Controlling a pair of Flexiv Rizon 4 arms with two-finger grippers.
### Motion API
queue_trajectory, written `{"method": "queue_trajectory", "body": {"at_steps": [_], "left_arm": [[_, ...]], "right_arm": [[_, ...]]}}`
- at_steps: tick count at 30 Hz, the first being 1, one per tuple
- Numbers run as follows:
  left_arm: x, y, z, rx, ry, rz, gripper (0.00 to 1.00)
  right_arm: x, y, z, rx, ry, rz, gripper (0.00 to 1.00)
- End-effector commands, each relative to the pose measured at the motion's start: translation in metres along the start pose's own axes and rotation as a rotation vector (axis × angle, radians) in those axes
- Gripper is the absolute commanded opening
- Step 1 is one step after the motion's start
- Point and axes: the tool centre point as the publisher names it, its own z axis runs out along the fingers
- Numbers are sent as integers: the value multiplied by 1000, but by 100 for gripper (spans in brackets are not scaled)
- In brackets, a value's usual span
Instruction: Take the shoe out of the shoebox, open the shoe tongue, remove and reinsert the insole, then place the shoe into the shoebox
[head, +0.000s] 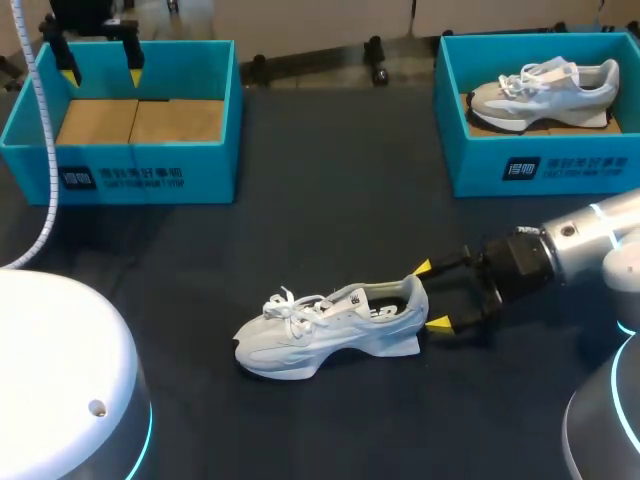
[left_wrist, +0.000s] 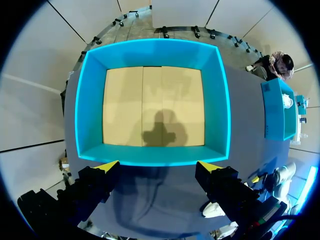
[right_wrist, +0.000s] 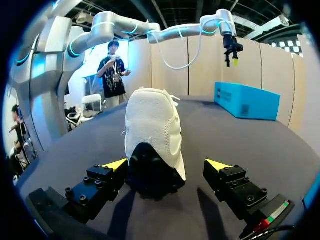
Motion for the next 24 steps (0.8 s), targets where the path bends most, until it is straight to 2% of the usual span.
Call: {"method": "queue_trajectory", "body": {"at_steps": [1,24], "left_arm": [[0,0,0,0,0,0,100],[0,0,0,0,0,0,100]], "right_arm": [[3,1,4,8,-2,2,100],[9,5,17,1,-5,1,100]]}}
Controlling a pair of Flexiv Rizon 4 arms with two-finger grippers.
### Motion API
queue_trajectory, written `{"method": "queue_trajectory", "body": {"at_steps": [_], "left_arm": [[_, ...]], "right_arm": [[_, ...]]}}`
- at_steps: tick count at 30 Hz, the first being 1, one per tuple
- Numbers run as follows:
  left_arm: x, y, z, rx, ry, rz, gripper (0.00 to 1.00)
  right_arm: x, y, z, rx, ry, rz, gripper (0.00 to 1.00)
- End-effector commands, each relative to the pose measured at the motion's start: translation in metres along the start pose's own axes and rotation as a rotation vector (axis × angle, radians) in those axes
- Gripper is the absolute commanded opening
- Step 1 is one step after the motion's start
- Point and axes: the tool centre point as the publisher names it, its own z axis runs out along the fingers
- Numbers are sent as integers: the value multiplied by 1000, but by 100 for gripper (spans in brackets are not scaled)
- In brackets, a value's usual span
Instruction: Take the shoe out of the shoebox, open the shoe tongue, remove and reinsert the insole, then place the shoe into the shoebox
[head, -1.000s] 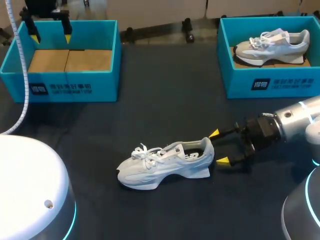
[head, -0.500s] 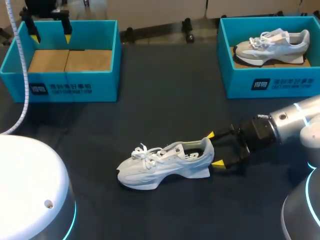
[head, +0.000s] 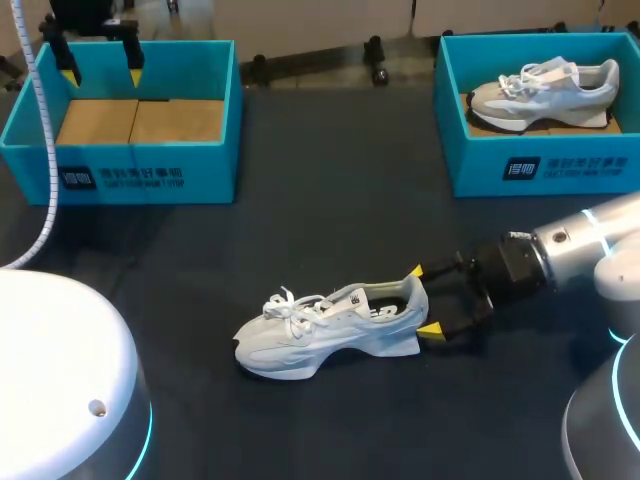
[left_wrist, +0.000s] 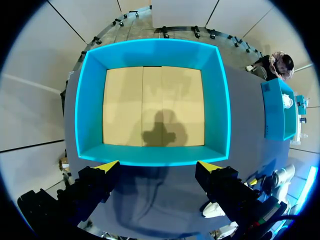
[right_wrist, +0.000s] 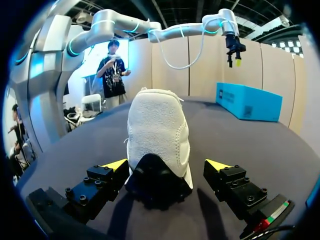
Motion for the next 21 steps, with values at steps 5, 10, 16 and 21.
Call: {"method": "queue_trajectory", "body": {"at_steps": [5,10,16,21], "left_arm": [[0,0,0,0,0,0,100],[0,0,0,0,0,0,100],[0,0,0,0,0,0,100],[0,0,0,0,0,0,100]], "right_arm": [[4,3,3,1,-9,5,100],[7,9,9,-1,-8,-9,100],[7,8,14,-1,-4,7,100],[6,8,17,1,-8,14,100]]}}
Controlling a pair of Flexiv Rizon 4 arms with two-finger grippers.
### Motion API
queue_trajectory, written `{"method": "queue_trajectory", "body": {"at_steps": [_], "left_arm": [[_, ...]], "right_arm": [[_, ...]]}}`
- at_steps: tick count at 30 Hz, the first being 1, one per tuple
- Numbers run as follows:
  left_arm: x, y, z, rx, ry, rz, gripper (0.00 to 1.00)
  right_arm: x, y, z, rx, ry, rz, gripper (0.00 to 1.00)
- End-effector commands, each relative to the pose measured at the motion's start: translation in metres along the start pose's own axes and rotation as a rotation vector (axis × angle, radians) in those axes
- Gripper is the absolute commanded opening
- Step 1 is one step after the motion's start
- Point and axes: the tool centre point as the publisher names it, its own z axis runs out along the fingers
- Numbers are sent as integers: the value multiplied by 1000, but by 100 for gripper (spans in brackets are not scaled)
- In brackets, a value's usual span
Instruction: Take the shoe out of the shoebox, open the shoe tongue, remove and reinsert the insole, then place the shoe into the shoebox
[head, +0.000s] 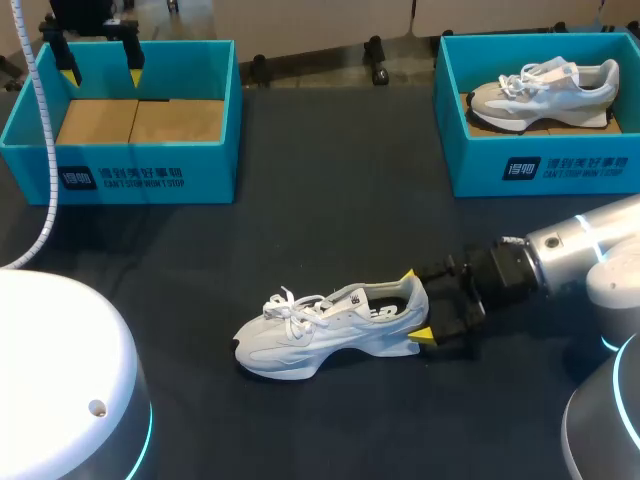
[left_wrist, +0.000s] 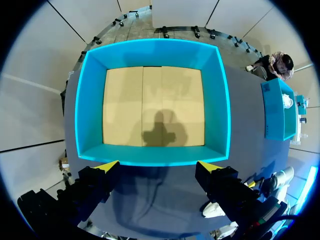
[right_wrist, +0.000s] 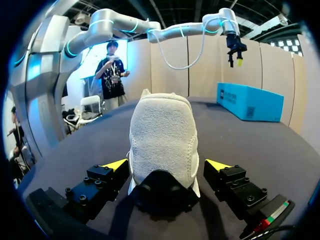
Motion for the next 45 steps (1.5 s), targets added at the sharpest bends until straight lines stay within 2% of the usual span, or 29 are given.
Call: {"method": "queue_trajectory", "body": {"at_steps": [1,16,28,45], "left_arm": [[0,0,0,0,0,0,100],[0,0,0,0,0,0,100],[0,0,0,0,0,0,100],[0,0,0,0,0,0,100]], "right_arm": [[0,1,5,7,-2,-3,100],[2,6,10,45,-15,-12,100],[0,2,14,64,-21,-22,100],[-2,-1,20,58,-14,-17,100]]}}
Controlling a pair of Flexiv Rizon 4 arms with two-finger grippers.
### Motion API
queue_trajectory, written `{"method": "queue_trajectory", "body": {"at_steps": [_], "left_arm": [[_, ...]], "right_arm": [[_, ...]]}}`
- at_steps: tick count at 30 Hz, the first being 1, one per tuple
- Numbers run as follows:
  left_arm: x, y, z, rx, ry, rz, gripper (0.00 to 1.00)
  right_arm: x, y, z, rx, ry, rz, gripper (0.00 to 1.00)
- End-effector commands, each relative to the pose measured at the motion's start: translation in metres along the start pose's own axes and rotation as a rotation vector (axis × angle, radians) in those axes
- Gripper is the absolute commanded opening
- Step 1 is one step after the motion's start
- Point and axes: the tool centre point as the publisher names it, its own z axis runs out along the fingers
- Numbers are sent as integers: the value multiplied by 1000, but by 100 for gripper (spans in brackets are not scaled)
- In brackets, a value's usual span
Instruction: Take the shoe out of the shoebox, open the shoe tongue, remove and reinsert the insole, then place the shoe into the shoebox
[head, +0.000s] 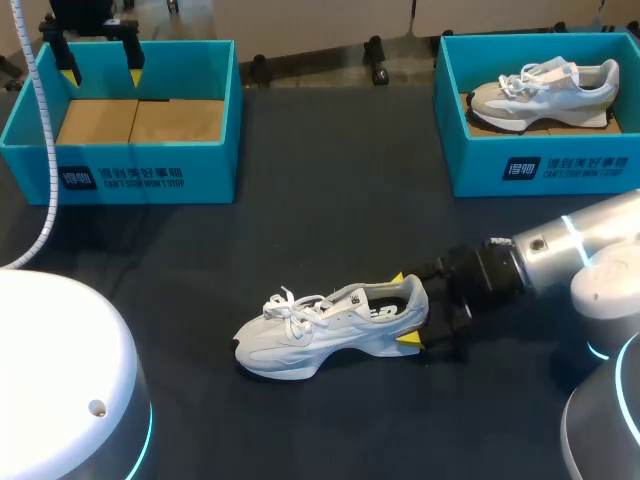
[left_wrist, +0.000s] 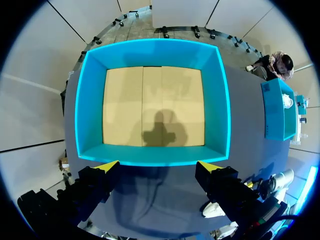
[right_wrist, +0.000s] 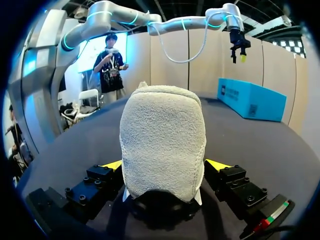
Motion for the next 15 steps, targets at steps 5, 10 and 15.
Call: {"method": "queue_trajectory", "body": {"at_steps": [5,10,15], "left_arm": [[0,0,0,0,0,0,100],[0,0,0,0,0,0,100],[0,0,0,0,0,0,100]], "right_arm": [[1,0,5,-1,-1,2,100],[1,1,8,2,-2,-4,100],[1,2,9,5,-8,0,48]]}}
